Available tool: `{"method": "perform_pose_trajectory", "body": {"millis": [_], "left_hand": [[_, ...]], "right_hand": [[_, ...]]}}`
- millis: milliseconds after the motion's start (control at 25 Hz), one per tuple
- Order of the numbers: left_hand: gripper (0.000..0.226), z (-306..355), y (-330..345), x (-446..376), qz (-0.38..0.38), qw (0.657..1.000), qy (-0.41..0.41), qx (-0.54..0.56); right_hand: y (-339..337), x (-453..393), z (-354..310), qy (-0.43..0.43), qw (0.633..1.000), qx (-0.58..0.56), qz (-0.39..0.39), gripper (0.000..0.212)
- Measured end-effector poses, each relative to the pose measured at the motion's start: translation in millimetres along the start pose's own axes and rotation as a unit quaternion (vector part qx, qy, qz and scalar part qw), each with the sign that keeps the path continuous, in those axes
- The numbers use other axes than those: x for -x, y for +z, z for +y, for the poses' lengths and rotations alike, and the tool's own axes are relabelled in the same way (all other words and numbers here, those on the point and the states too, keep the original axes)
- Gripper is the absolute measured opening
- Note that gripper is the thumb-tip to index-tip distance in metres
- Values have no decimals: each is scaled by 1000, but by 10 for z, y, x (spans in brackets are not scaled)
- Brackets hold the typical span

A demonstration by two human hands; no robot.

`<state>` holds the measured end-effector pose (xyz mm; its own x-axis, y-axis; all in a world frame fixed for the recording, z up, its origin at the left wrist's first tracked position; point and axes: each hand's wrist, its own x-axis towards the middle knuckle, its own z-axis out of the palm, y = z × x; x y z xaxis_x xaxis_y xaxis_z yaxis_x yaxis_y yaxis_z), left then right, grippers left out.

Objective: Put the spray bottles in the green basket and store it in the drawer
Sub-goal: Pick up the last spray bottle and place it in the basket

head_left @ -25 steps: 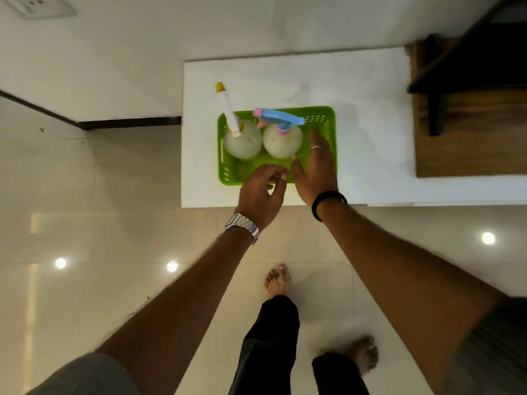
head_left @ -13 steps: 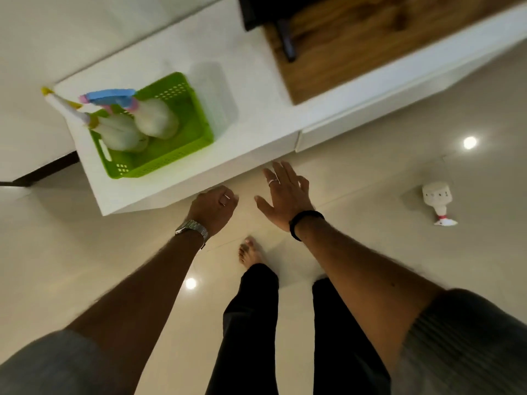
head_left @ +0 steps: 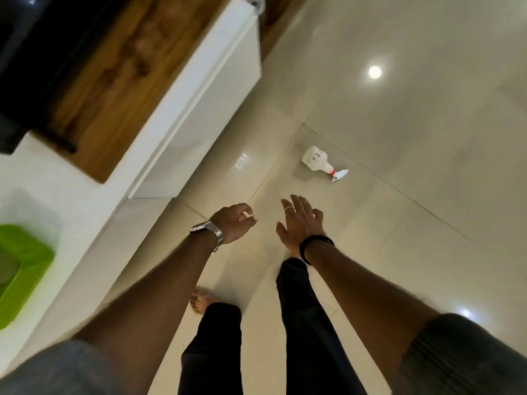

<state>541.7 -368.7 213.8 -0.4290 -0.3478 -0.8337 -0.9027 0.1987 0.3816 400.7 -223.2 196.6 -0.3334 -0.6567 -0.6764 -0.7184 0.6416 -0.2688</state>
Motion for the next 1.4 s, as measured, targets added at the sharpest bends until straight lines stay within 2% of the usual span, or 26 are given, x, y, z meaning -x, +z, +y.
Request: {"method": "perform_pose_trajectory", "body": {"millis": [160, 400, 640, 840, 1000, 1080, 1160, 1280, 1360, 1400], "left_hand": [[33, 1046, 38, -582, -26, 995, 51, -82], [33, 1930, 85, -1325, -54, 971, 104, -210], [40, 2128, 70, -1963, -77, 940, 151, -297], [50, 2131, 117, -2946, -79, 897, 182, -395], [57, 2043, 340, -3799, -60, 905, 193, -376], [58, 1951, 524, -4135, -70, 907, 190, -370], [56, 1875, 707, -4420, -76, 909, 186, -366], [59, 1807, 938, -4722, -87, 910, 166, -369], [59, 1795, 1025, -4912, -106, 913, 133, -370], [57, 1795, 1051, -4977, -119, 917, 112, -364]], "right_hand": [[-253, -142, 785, 100, 989, -105, 19, 64], [-425, -395, 1554, 225, 945, -234, 32, 61], [-452, -807, 1788, 281, 905, -319, 27, 59], [-223, -1586, 1983, 327, 866, -378, 13, 53], [150, -2443, 2089, 344, 823, -453, 12, 56], [348, -2850, 2098, 374, 755, -538, 22, 52], [522, -3211, 2102, 423, 654, -627, 19, 45], [728, -3569, 2148, 483, 494, -723, 13, 19], [818, -3754, 2191, 493, 389, -778, 7, 29], [836, -3815, 2206, 486, 356, -798, 4, 36]]}}
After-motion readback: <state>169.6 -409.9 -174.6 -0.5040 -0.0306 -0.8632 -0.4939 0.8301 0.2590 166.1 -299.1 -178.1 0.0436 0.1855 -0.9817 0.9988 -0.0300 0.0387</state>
